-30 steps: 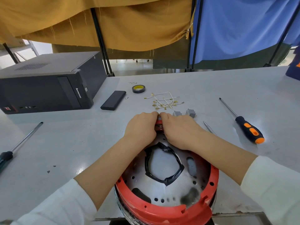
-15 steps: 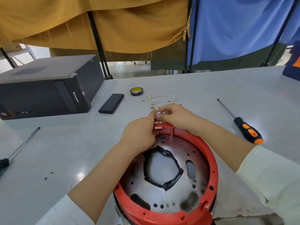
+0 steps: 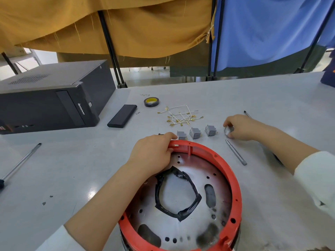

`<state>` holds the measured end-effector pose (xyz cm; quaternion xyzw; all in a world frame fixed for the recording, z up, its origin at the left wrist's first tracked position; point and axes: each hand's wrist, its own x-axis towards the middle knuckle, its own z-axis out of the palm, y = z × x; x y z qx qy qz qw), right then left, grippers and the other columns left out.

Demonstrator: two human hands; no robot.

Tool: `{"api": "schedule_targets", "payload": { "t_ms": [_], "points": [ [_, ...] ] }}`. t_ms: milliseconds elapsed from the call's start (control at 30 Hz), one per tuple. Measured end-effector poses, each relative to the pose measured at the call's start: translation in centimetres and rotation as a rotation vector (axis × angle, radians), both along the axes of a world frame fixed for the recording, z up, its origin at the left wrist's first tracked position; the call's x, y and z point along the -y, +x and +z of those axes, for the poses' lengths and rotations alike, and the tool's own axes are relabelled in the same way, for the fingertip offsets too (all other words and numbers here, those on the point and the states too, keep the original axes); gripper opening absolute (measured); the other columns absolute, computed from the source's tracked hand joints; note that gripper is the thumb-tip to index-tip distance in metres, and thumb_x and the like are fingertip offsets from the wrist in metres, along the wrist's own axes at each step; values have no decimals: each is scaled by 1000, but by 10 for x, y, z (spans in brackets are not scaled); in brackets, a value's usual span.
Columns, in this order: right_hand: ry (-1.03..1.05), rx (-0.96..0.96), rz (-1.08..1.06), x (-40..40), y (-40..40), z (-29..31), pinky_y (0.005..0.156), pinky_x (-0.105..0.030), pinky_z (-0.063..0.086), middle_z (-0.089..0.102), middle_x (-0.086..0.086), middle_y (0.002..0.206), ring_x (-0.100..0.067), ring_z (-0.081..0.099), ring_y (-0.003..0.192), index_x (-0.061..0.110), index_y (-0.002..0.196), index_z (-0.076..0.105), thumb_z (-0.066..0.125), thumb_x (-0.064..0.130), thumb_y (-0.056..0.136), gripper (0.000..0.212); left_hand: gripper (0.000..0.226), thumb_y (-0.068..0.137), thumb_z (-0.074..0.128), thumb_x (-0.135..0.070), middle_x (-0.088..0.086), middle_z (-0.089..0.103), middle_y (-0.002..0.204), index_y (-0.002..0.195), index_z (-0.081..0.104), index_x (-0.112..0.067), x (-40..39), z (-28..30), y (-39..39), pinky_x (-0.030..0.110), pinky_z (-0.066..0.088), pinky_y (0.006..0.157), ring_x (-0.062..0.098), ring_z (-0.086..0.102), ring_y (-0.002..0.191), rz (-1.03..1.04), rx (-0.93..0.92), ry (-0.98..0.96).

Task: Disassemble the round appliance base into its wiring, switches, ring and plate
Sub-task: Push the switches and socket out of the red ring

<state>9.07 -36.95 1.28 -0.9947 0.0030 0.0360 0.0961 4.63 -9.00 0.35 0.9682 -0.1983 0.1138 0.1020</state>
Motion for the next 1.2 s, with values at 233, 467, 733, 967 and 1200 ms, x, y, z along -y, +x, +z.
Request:
{"api": "schedule_targets", "payload": {
  "t_ms": [233, 467, 733, 967, 1200],
  "points": [
    [0, 32, -3, -3, 8, -9, 97, -35, 38, 44, -13, 138, -31, 43, 124, 14, 140, 40, 52, 13, 90, 51, 38, 91, 51, -30, -7, 63, 115, 128, 44, -37, -1, -1, 1, 28, 36, 74, 19, 56, 108, -1, -21, -30],
    [236, 30, 53, -41, -35, 19, 75, -28, 44, 64, -2, 107, -16, 60, 88, 18, 110, 61, 50, 44, 93, 33, 52, 81, 67, -15, -10, 57, 123, 126, 49, -31, -3, 12, 0, 26, 44, 92, 9, 55, 105, -38, -172, -332],
    [263, -367, 123, -73, -90, 31, 51, -26, 53, 63, -2, 80, -12, 63, 66, 19, 93, 59, 51, 54, 88, 35, 43, 76, 68, -48, -11, 62, 100, 113, 56, -30, -56, 34, -17, 25, 41, 74, 8, 58, 87, 154, -537, -114],
    [116, -2, 160, -77, -98, 54, 51, -23, 34, 50, 3, 70, -13, 49, 64, 16, 73, 48, 42, 24, 94, 22, 44, 70, 67, -63, -7, 68, 96, 106, 58, -39, -79, 42, -42, 26, 53, 66, 11, 68, 82, 181, -722, -622],
    [678, 169, 35, -66, -107, 91, 70, -42, 58, 59, -1, 98, -22, 64, 81, 22, 110, 50, 50, 19, 94, 16, 48, 58, 82, -54, -17, 70, 85, 97, 59, -39, -61, 112, -62, 22, 54, 66, 0, 67, 76, -51, -351, -928]
  ]
}}
